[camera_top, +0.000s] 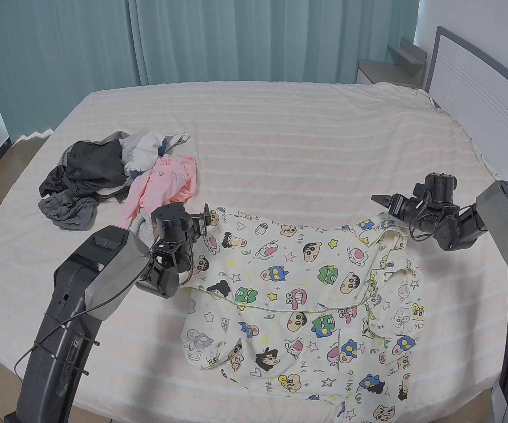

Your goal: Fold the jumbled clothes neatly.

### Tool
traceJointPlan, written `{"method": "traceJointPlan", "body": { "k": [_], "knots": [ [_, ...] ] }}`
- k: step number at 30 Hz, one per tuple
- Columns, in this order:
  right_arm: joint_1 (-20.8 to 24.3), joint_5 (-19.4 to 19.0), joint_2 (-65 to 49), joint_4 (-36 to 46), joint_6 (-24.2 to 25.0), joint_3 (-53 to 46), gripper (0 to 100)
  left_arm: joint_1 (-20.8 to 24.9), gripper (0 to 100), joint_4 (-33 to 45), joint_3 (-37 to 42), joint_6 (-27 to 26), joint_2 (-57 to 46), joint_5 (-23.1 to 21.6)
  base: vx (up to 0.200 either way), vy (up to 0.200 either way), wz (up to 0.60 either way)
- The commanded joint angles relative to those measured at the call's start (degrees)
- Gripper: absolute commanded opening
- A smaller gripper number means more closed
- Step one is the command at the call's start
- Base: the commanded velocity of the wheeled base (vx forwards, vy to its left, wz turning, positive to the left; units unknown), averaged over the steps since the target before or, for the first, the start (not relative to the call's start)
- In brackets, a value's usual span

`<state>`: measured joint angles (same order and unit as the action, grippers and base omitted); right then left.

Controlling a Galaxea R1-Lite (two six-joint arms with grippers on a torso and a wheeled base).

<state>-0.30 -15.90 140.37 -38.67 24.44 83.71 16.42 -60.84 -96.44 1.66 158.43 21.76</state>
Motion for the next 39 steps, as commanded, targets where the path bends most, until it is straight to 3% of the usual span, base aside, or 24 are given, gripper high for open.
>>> {"method": "traceJointPlan", "body": {
  "k": [1, 4, 11, 14, 17, 21, 26, 29, 30, 34, 39],
  "knots": [
    [-1.1, 2.01, 2.89, 0.35, 3.07, 3.74, 100, -1.22, 100, -0.06, -0.42, -1.04, -0.75, 0.12, 0.0, 0.0, 0.0],
    [-0.93, 1.75, 2.18, 0.7, 6.14, 3.65, 100, -1.57, 100, -0.15, -0.42, -1.22, -0.75, 0.12, 0.0, 0.0, 0.0],
    [-1.8, 2.98, 1.74, 1.93, 7.2, 6.2, 100, -2.71, 100, -1.12, 0.29, -1.22, -2.51, 0.3, 0.0, 0.0, 0.0],
    [-2.51, 5.44, -0.89, 2.81, 7.99, 5.32, 100, -3.59, 100, -1.38, 5.47, -0.6, -7.17, 0.3, 0.0, 0.0, 0.0],
    [-4.0, 5.7, -5.02, 4.04, 8.52, 3.21, 100, -3.76, 100, -1.38, 15.14, 2.82, -14.11, -1.02, 0.0, 0.0, 0.0],
    [-4.62, 5.96, -5.29, 5.8, 7.81, 2.68, 100, -3.68, 100, -1.73, 21.03, 6.16, -17.98, -3.57, 0.0, 0.0, 0.0],
    [-3.74, 6.05, -9.24, 6.24, 8.52, -4.79, 100, -4.12, 100, -8.59, 33.86, 8.45, -24.48, -4.01, 0.0, 0.0, 0.0],
    [-0.22, 6.14, -11.88, 7.2, 9.57, -11.12, 100, -4.29, 100, -10.7, 45.02, 11.09, -30.64, -6.64, 0.0, 0.0, 0.0],
    [-0.22, 6.14, -11.88, 7.2, 9.57, -11.12, 100, -4.29, 100, -10.7, 45.02, 11.09, -30.64, -6.64, 0.0, 0.0, 0.0],
    [5.93, 7.55, -13.46, 13.8, 19.85, -11.91, 100, -1.13, 100, -14.83, 61.28, 18.47, -41.27, -9.54, 0.0, 0.0, 0.0],
    [9.97, 11.06, -11.18, 18.63, 22.4, -9.53, 100, 2.04, 100, -19.93, 72.45, 23.04, -50.32, -9.46, 0.0, 0.0, 0.0]
  ]
}}
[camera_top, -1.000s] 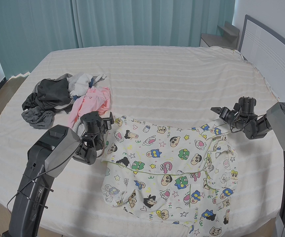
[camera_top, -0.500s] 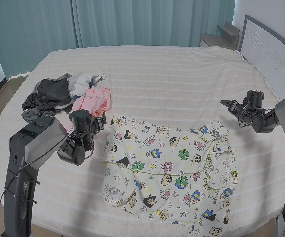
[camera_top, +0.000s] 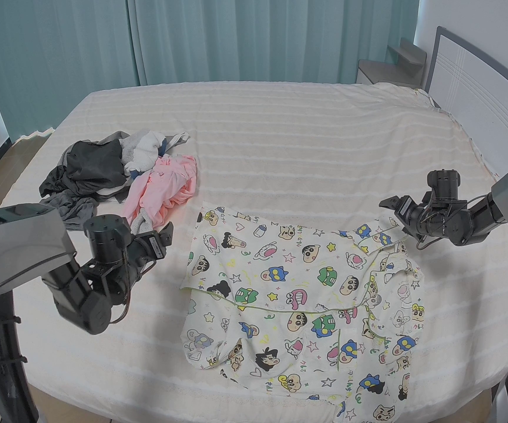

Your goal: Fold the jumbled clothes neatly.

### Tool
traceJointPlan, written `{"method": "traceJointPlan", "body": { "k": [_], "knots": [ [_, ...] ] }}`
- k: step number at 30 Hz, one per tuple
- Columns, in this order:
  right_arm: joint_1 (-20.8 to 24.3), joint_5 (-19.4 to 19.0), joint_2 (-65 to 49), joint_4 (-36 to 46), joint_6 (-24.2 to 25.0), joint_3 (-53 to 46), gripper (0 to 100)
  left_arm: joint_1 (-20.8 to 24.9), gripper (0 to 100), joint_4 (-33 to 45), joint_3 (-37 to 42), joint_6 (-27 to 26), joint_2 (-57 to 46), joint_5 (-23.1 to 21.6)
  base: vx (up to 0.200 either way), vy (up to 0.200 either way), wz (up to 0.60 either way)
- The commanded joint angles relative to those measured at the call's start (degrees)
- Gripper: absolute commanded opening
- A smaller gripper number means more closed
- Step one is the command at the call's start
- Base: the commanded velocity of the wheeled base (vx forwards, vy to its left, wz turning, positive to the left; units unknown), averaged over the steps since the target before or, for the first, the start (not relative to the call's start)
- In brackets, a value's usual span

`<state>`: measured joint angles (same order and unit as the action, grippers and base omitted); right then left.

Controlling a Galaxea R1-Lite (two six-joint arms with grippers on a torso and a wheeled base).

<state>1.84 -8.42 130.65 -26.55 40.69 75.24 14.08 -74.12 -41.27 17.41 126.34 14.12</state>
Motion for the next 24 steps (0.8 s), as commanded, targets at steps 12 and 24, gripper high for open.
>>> {"method": "traceJointPlan", "body": {
  "k": [12, 24],
  "knots": [
    [11.69, 8.78, 1.45, 7.48, 6.33, -1.85, 100, 5.34, 100, -6.83, 24.83, 8.78, -26.85, -1.46, 0.0, 0.0, 0.0],
    [11.87, 11.41, 6.2, 7.04, 6.33, 4.04, 100, 5.17, 100, -6.92, 25.27, 8.87, -26.32, -1.55, 0.0, 0.0, 0.0]
  ]
}}
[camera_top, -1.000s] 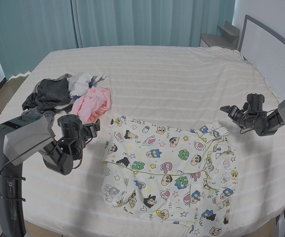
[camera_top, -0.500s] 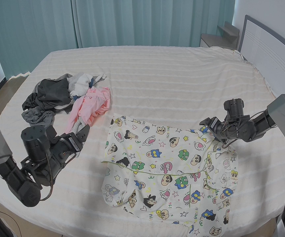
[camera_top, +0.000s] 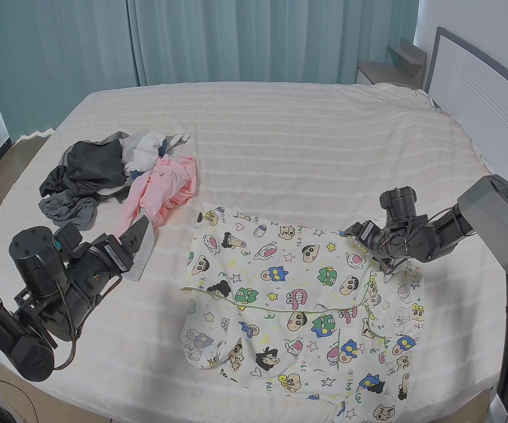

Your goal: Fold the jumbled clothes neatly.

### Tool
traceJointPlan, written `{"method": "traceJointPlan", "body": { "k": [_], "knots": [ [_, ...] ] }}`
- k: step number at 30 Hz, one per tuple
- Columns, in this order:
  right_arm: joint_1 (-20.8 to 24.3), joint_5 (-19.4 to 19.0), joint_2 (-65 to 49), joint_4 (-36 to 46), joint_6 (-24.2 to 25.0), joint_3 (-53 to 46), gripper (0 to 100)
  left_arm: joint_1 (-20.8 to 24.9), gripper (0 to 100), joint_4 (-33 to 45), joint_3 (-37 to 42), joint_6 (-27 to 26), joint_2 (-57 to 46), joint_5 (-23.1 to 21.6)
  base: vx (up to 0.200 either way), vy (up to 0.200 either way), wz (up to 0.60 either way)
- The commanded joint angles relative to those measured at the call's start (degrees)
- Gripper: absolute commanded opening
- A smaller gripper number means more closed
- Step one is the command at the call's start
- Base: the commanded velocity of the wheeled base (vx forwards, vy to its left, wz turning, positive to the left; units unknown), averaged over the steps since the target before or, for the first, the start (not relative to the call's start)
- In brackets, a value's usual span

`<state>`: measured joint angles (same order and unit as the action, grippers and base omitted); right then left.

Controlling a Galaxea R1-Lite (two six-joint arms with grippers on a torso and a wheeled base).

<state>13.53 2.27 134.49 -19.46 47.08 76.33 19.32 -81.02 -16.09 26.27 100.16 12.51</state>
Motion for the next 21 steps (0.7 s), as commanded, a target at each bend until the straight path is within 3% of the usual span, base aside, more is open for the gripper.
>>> {"method": "traceJointPlan", "body": {
  "k": [1, 17, 21],
  "knots": [
    [0.27, 0.9, 3.06, 0.21, -0.06, 4.53, 100, -0.16, 100, -0.02, 0.1, 0.01, -0.14, 0.06, 0.0, 0.0, 0.0],
    [0.36, 1.34, 9.39, 6.71, -0.59, 27.91, 100, -0.6, 100, -0.02, 0.1, 0.01, 0.92, 0.15, 0.0, 0.0, 0.0],
    [0.44, 1.6, 11.94, 10.05, -3.4, 35.12, 100, -1.13, 100, -0.02, 0.27, 0.01, 1.8, 0.24, 0.0, 0.0, 0.0]
  ]
}}
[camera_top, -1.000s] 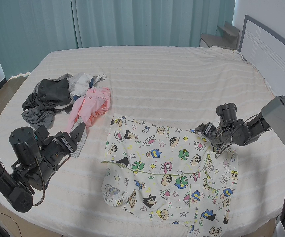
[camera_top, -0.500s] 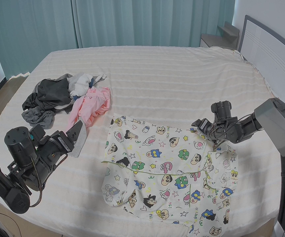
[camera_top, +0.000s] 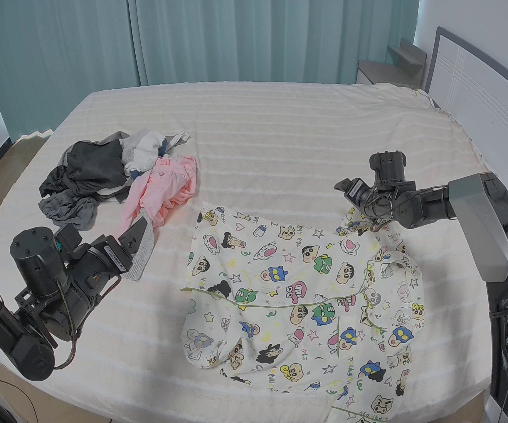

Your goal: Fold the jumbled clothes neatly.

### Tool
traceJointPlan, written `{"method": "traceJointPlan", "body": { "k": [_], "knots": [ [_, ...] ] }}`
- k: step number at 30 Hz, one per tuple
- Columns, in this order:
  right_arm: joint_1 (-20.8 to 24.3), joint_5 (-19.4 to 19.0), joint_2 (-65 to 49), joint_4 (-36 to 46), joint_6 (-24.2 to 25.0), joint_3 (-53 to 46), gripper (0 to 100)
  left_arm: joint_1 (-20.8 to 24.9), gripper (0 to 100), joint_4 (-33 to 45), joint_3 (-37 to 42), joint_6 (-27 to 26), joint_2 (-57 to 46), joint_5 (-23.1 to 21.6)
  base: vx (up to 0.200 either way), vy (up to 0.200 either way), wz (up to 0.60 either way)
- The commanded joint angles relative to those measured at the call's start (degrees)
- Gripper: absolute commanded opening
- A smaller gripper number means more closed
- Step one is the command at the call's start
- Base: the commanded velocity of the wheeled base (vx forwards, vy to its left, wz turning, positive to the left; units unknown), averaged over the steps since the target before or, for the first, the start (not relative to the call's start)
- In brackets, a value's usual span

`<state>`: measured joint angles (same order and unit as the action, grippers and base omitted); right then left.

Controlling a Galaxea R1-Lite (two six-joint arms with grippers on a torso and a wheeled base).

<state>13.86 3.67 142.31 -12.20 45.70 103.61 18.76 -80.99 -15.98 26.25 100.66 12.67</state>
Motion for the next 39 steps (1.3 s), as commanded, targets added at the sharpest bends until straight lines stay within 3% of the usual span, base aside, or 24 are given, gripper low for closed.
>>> {"method": "traceJointPlan", "body": {
  "k": [1, 4, 11, 25, 39],
  "knots": [
    [0.11, 0.2, 4.2, 2.8, -2.11, 7.93, 100, -0.57, 100, -0.04, 0.16, 0.03, 1.3, 0.08, 0.0, 0.0, 0.0],
    [0.29, 0.29, 4.38, 3.68, -5.01, 7.49, 100, -0.83, 100, -0.04, 0.16, 0.03, 1.56, 0.08, 0.0, 0.0, 0.0],
    [0.03, 2.04, 6.84, 2.01, -6.06, 10.98, 100, -0.83, 100, -0.13, 0.16, 0.03, 2.53, 0.17, 0.0, 0.0, 0.0],
    [0.47, 1.78, -0.19, 1.83, -4.31, -2.18, 100, -1.01, 100, -0.13, 0.16, 0.03, 2.44, 0.17, 0.0, 0.0, 0.0],
    [-1.03, 3.27, 8.33, -0.1, -4.31, 2.92, 100, -1.1, 100, -0.13, 0.16, 0.03, 2.53, 0.17, 0.0, 0.0, 0.0]
  ]
}}
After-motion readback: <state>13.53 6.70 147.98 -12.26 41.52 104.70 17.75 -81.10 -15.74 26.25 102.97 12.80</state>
